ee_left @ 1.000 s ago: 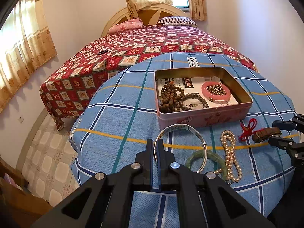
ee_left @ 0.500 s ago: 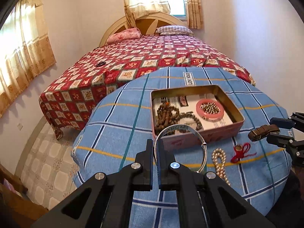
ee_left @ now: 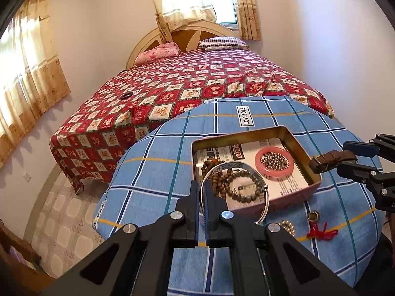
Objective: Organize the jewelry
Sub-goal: 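Carry the silver bangle and watch over the pink tin with both grippers, then open both grippers to drop the bangle and watch into the tin, withdraw, then grasp the green jade bangle with the left gripper while the right gripper grasps the red cord, then lift the jade bangle and red cord and carry both over the tin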
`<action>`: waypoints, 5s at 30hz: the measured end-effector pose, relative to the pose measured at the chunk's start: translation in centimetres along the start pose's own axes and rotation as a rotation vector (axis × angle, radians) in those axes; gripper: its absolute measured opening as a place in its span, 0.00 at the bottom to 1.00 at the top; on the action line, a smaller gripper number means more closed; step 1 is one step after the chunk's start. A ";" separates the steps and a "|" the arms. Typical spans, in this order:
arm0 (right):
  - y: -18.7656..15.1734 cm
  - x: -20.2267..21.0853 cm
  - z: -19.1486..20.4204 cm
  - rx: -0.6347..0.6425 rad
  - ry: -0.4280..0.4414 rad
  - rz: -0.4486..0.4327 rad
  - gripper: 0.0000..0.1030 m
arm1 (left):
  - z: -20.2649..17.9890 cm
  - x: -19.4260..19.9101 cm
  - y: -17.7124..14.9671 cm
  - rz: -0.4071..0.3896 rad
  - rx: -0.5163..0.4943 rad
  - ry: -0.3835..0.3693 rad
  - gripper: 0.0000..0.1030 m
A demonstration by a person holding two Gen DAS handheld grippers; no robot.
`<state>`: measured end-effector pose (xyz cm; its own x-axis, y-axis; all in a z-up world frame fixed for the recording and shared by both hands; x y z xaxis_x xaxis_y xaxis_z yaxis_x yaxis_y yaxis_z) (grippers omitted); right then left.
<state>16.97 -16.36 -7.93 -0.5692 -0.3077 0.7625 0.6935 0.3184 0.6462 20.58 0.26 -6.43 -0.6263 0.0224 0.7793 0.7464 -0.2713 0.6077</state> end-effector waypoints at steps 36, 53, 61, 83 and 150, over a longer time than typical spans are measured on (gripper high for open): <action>4.2 -5.8 -1.9 -0.040 -0.074 0.026 0.46 | -0.6 -6.7 3.2 0.066 0.029 0.012 0.02; 3.6 -8.3 -2.2 -0.042 -0.124 0.066 0.50 | -2.1 -8.7 2.7 0.106 -0.007 -0.004 0.07; 3.2 -6.8 -2.5 -0.063 -0.137 0.049 0.58 | -1.4 -7.0 2.3 0.090 0.015 0.013 0.30; -6.2 -2.7 1.2 -0.037 -0.135 0.101 0.64 | -0.6 -3.9 -10.2 0.175 0.055 0.068 0.51; -5.7 1.9 2.7 -0.037 -0.024 0.002 0.09 | -0.9 0.6 -7.9 0.080 0.036 -0.003 0.06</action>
<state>10.68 -16.35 -10.07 -0.5782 -0.2852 0.7644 0.7101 0.2854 0.6436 14.16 1.57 -10.89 -0.5635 0.0050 0.8261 0.8018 -0.2373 0.5484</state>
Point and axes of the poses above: each gripper's, at about its wrist camera, not at the fingertips, and x roughly against the way its jaws point, z to its left, y to its top, the point moved 9 cm from there along -x, roughly the way its jaws point, and after that the axes turned 11 degrees about z, right-handed, at the moved point
